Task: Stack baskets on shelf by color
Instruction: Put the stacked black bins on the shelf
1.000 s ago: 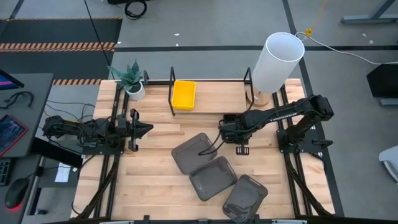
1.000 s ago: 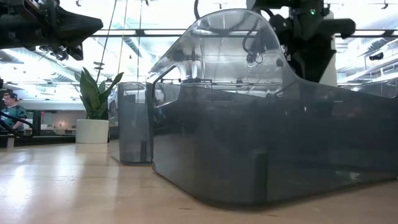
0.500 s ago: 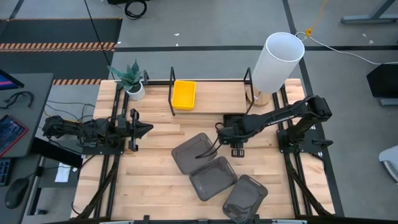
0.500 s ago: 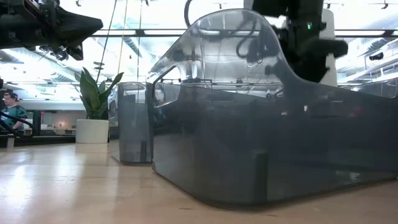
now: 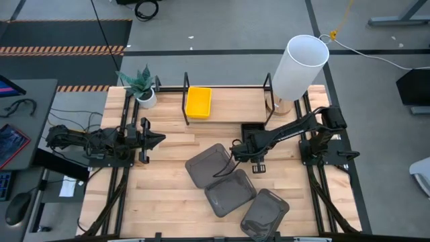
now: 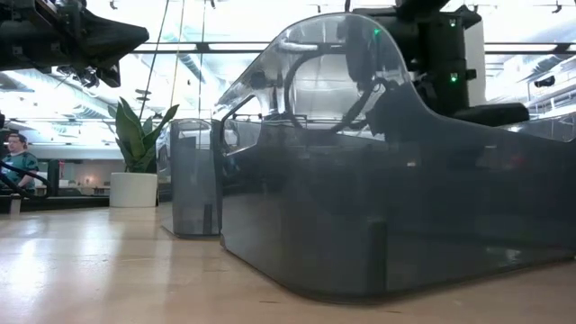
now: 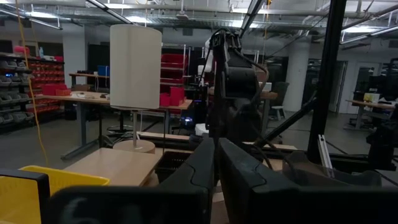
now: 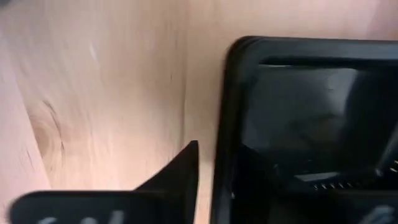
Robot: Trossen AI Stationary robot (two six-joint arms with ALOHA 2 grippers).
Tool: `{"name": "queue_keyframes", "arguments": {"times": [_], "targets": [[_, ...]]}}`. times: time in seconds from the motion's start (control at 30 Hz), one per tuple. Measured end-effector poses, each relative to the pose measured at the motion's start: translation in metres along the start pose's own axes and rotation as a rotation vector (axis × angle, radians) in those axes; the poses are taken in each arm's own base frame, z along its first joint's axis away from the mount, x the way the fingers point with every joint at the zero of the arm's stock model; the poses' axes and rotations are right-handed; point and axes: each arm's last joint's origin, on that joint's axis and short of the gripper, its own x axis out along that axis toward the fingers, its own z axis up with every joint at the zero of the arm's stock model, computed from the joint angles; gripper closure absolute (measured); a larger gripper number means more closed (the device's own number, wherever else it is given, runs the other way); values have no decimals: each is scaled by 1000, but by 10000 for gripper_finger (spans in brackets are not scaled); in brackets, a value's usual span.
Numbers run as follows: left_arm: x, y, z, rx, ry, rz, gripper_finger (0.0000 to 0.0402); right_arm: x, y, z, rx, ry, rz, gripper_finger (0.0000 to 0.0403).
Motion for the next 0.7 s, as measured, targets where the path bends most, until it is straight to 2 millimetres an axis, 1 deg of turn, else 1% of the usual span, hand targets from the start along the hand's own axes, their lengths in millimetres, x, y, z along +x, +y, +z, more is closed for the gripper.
{"name": "queue_keyframes", "arguments": {"times": [0.1,0.13,0.17,0.23,0.33,0.43,0.53,0.6,0.7], "targets": [[0,0,0,0,0,0,376,1,2,1,-16,20,16,364],[0,0,0,0,0,0,376,-2,3,0,-21,29,9,380],[0,0,0,0,0,0,375,-6,4,1,-27,32,7,387],[0,0,0,0,0,0,372,-19,5,3,-38,41,-5,385],[0,0,0,0,0,0,368,-43,6,8,-54,41,-51,376],[0,0,0,0,0,0,366,-71,4,17,-51,-21,-85,386],[0,0,0,0,0,0,368,-92,0,24,-36,-92,-117,388],[0,0,0,0,0,0,371,-101,-6,27,-15,-133,-169,388],[0,0,0,0,0,0,376,-103,-20,29,-9,-133,-211,387]]}}
